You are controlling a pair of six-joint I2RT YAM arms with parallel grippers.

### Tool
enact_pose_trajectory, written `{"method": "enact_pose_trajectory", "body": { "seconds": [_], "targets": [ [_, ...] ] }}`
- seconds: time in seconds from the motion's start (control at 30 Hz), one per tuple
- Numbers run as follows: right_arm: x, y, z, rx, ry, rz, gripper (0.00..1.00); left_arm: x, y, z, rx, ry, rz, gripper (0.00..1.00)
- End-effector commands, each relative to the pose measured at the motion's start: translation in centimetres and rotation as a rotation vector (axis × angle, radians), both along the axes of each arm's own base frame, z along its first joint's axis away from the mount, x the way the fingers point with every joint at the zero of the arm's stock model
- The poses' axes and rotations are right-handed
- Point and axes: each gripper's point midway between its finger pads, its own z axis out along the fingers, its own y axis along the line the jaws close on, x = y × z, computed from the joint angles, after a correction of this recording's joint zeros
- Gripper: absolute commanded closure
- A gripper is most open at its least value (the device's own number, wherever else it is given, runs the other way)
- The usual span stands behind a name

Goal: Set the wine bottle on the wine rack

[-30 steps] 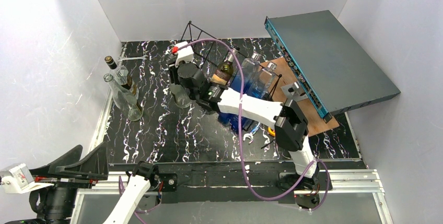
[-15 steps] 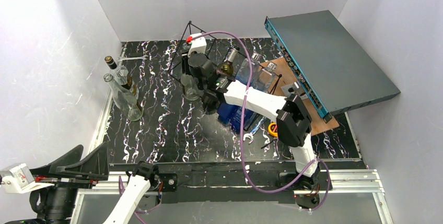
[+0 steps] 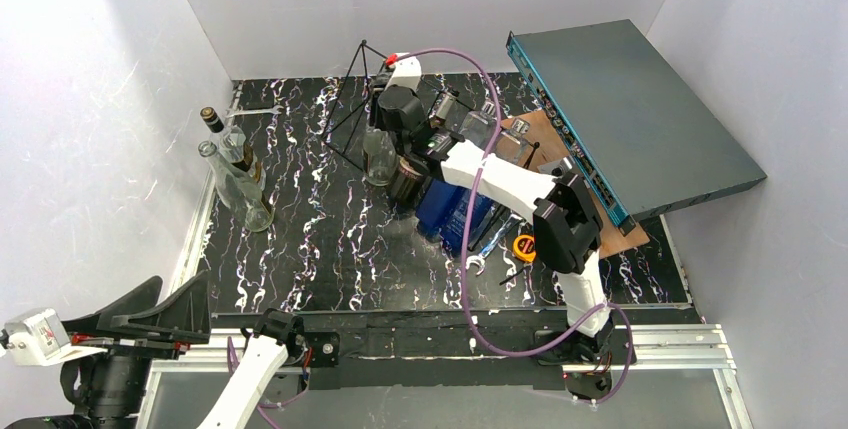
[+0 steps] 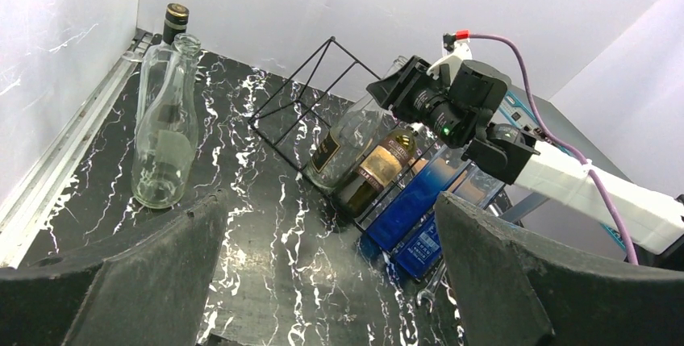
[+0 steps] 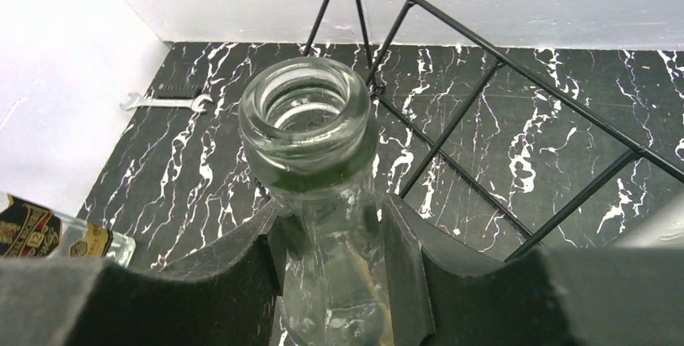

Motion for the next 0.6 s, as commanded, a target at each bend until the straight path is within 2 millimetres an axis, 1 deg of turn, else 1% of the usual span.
{"method": "enact_pose_trajectory", "body": {
  "seconds": [0.0, 0.3, 0.43, 0.57],
  "targets": [
    [0.9, -0.5, 8.7, 0.301, -0.119, -0.026, 0.99, 0.8, -0.2, -0.2, 0.011, 0.026, -0.003, 0.01],
    [2.8, -1.1, 5.7, 0.299, -0.058, -0.053, 0.99, 1.2, -0.2, -0.2, 0.022, 0.036, 0.001, 0.01],
    [3.6, -1.3, 3.9, 0.295, -0.006, -0.072, 0.99, 1.4, -0.2, -0.5, 0.027, 0.047, 0.006, 0.01],
    [4.7, -2.0, 1.6, 0.327, 0.085, -0.101, 0.99, 1.7, -0.3, -0.6, 0.032, 0.051, 0.005, 0.01]
  ]
}}
